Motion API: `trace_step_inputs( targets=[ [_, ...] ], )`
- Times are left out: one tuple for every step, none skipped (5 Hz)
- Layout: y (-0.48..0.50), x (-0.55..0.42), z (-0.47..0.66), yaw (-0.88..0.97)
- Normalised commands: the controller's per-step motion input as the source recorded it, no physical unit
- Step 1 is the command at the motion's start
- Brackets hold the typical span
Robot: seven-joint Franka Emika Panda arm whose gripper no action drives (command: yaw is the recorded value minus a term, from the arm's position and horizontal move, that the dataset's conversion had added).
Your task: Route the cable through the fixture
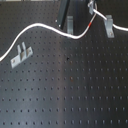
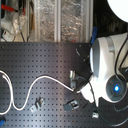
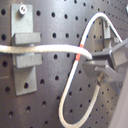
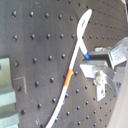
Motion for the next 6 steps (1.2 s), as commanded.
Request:
trace_step_inputs(
  targets=[
    [-0.139, 0.085, 0.21, -0.03],
    [-0.518, 0.019, 0.48, -0.22],
    [-0.009, 0.007, 0.00, 0.00],
    [-0.127, -0.534, 0.01, 0.08],
    [-0.015, -0.017, 0.00, 0.00],
    [0.168, -0.146, -0.36, 0.00]
  ],
)
